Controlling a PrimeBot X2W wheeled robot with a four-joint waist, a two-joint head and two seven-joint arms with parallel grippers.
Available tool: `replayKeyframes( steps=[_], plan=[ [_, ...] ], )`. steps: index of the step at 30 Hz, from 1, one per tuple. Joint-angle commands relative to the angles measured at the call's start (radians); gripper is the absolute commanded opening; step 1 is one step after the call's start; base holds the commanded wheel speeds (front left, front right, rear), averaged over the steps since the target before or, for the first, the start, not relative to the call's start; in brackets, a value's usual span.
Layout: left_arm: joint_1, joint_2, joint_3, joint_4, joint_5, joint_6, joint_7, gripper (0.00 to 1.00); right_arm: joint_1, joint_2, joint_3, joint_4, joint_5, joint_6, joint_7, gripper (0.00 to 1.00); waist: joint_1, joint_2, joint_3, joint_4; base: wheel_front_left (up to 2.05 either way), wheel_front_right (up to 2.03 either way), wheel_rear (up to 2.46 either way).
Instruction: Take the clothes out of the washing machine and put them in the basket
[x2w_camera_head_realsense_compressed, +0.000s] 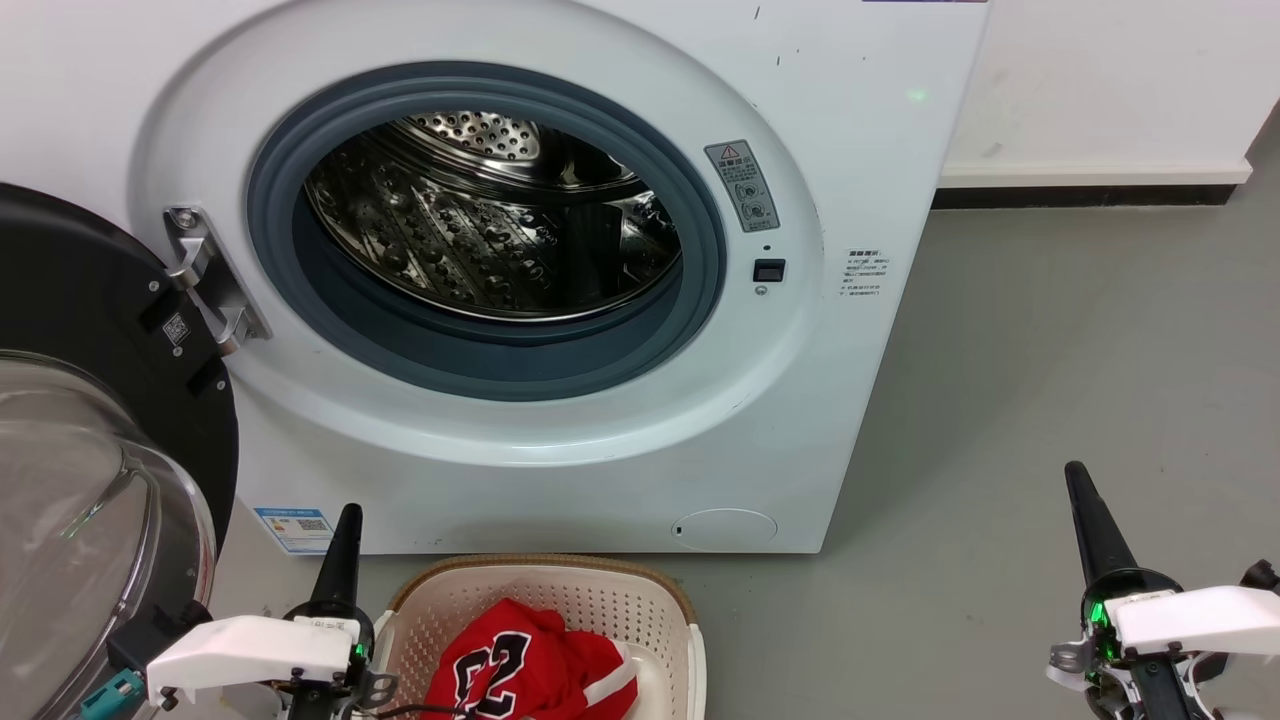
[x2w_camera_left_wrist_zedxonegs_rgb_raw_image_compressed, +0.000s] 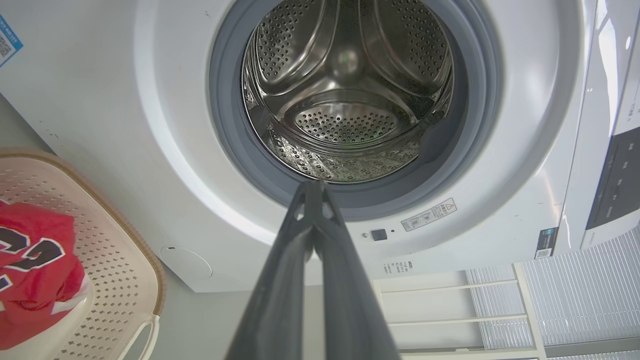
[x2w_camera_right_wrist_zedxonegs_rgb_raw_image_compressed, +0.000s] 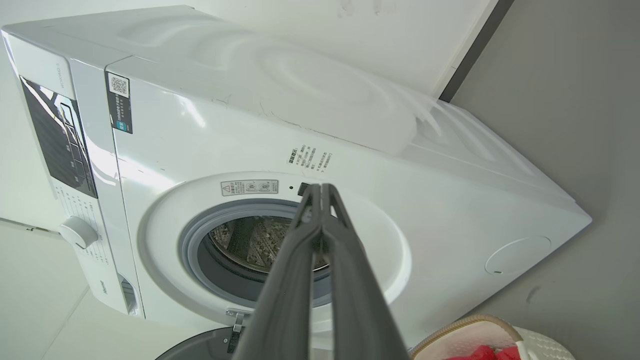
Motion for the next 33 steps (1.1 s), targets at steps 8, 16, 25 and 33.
replayKeyframes(
  steps=[8, 16, 25, 33],
  plan=[
    [-0.029, -0.001, 0.008, 0.007, -0.088, -0.011, 0.02, 0.0, -0.029, -0.005, -0.005, 0.011, 0.089, 0.0, 0.022, 0.0, -0.0001, 0.0, -0.001, 0.003, 0.0, 0.0, 0.0],
    [-0.041, -0.001, 0.013, 0.016, -0.16, -0.018, 0.037, 0.0, -0.039, -0.003, -0.008, 0.023, 0.158, 0.0, 0.04, 0.0, -0.0001, 0.0, -0.002, 0.006, 0.0, 0.0, 0.0],
    [-0.048, -0.001, 0.019, 0.027, -0.235, -0.026, 0.055, 0.0, -0.046, -0.002, -0.012, 0.036, 0.231, 0.0, 0.06, 0.0, -0.0001, 0.0, -0.002, 0.009, 0.0, 0.0, 0.0],
    [-0.059, -0.001, 0.024, 0.035, -0.298, -0.031, 0.07, 0.0, -0.055, 0.0, -0.015, 0.048, 0.292, 0.0, 0.076, 0.0, -0.0001, 0.0, -0.003, 0.012, 0.0, 0.0, 0.0]
  ],
)
